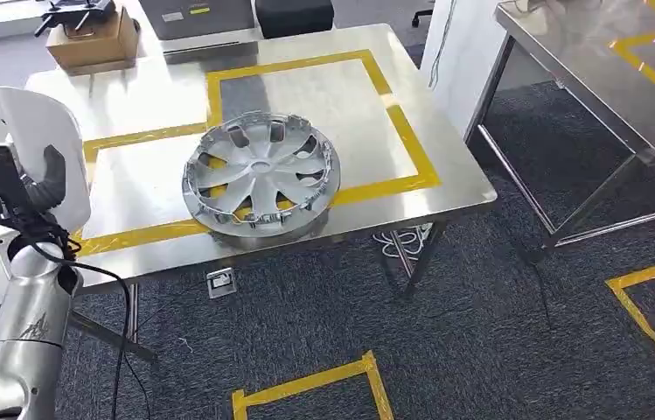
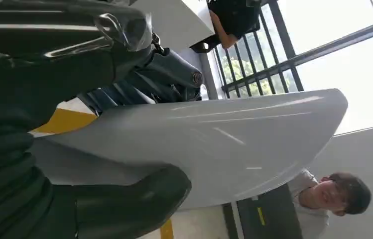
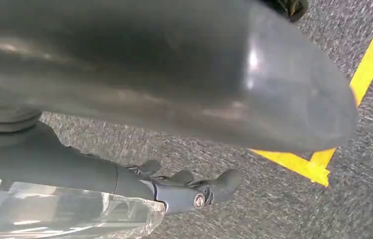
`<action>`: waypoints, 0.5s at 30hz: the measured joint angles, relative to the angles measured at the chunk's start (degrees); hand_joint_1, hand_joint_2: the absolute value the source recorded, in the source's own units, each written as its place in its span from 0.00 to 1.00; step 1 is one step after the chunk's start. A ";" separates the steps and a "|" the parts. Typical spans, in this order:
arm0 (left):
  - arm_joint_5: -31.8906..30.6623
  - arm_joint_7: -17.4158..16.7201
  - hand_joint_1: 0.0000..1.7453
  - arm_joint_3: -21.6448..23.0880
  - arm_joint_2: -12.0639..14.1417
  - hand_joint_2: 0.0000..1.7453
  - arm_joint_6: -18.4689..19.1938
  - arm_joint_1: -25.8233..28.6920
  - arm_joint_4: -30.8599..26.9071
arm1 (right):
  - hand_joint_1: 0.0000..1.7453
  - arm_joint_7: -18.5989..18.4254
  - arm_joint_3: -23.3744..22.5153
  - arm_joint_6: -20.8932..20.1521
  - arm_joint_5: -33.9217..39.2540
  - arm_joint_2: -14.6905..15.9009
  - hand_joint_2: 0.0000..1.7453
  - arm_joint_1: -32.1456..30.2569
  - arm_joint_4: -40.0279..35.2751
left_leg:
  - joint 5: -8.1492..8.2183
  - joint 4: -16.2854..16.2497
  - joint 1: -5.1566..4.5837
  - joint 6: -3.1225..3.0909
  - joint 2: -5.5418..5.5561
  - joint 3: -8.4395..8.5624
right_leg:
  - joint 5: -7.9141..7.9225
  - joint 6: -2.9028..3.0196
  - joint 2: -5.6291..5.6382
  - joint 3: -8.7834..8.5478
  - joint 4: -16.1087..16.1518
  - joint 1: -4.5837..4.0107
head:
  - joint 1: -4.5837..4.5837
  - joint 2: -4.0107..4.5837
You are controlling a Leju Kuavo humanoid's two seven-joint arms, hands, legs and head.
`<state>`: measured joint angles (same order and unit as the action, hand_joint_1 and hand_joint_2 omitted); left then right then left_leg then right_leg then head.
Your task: Take the parts from the cabinet and place them on the table.
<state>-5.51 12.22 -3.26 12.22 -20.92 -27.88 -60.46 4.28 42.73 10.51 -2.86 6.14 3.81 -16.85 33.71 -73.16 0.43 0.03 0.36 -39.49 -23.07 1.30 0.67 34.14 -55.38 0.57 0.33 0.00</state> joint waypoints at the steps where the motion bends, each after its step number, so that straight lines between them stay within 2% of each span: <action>1: -0.09 0.00 1.00 0.02 -0.06 1.00 -0.02 0.13 0.26 | 0.00 0.00 0.00 0.00 0.07 -0.06 0.00 -0.10 0.00 | 0.89 -1.48 0.17 0.20 -0.03 -1.65 | -0.42 -0.12 0.12 -0.41 0.00 0.00 | 0.02 0.00; 2: -0.20 0.00 1.00 0.02 -0.09 1.00 -0.02 0.12 0.55 | 0.00 0.00 0.00 0.02 0.13 -0.07 0.00 -0.16 0.00 | 0.18 -0.73 0.29 0.25 -0.08 -2.14 | -0.84 -0.16 0.18 -0.94 0.00 -0.01 | 0.02 0.00; 3: -0.35 0.02 1.00 0.02 -0.09 1.00 -0.02 0.06 0.74 | 0.00 0.00 0.02 0.02 0.17 -0.09 0.00 -0.16 0.00 | -2.34 2.42 0.32 0.21 -0.17 -1.47 | -1.34 -0.28 0.29 -1.67 -0.01 -0.01 | 0.02 0.00; 5: -0.41 0.02 1.00 0.02 -0.02 1.00 -0.02 -0.22 1.13 | 0.00 0.00 0.02 0.09 0.35 -0.13 0.00 -0.08 0.00 | -10.41 13.04 0.30 -0.28 -0.31 2.24 | -2.44 -0.59 0.34 -3.37 0.04 -0.02 | 0.02 0.00; 6: -0.44 0.02 1.00 0.04 -0.02 1.00 -0.04 -0.43 1.40 | 0.00 0.02 0.07 0.09 0.39 -0.22 0.00 -0.08 0.00 | -12.61 16.41 0.15 -0.77 -0.36 3.11 | -2.77 -0.81 0.35 -3.51 0.11 -0.06 | -0.07 0.00; 7: -0.48 0.04 1.00 0.07 0.09 1.00 -0.13 -0.71 1.64 | 0.00 0.02 0.13 0.09 0.57 -0.28 0.00 0.01 0.00 | -10.98 17.12 -0.34 -0.99 -0.55 3.46 | -3.02 -1.20 0.49 -3.68 0.11 -0.35 | -0.05 0.00; 10: -0.66 0.15 1.00 0.07 0.11 1.00 -0.35 -1.13 2.23 | 0.00 0.07 0.24 0.31 0.88 -0.35 0.00 -0.17 0.00 | -11.05 17.52 -0.82 -2.45 -0.29 4.40 | -2.70 -2.44 0.23 -3.96 -0.44 -0.28 | -0.02 0.00; 11: -0.72 0.17 1.00 0.09 0.09 1.00 -0.37 -1.17 2.38 | 0.00 0.04 0.26 0.37 1.01 -0.24 0.00 -0.18 0.00 | -11.18 18.01 -0.28 -2.72 -0.28 5.51 | -3.51 -2.66 0.12 -3.48 -1.00 -0.22 | -0.07 0.00; 12: -0.76 0.20 1.00 0.07 0.07 1.00 -0.48 -1.38 2.51 | 0.00 0.09 0.26 0.37 1.03 -0.37 0.00 0.01 0.00 | -11.01 18.06 -0.29 -2.99 -0.29 6.11 | -4.01 -2.54 -0.02 -2.83 -3.12 -0.22 | -0.17 0.02; 13: -0.76 0.20 1.00 0.04 0.02 1.00 -0.55 -1.64 2.66 | 0.00 0.09 0.26 0.39 1.05 -0.37 0.00 0.20 0.00 | -10.76 18.06 -0.30 -3.27 -0.28 6.23 | -4.81 -2.40 -0.03 -0.55 -6.97 -0.10 | -0.22 0.00; 15: -0.76 0.20 1.00 0.04 -0.15 1.00 -0.52 -1.75 2.97 | 0.00 0.09 0.26 0.39 1.14 -0.33 0.00 0.17 0.00 | -10.27 18.03 -0.47 -3.48 -0.16 6.36 | -7.87 -2.29 -0.05 5.77 -16.45 -0.07 | -0.18 0.00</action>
<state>-6.27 12.41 -3.21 12.06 -21.44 -29.62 -57.48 4.37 42.99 10.91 -1.73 5.81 3.98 -16.85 23.44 -55.13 -0.04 -3.46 0.20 -33.13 -30.94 -0.99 0.63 39.92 -71.83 0.50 0.15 0.00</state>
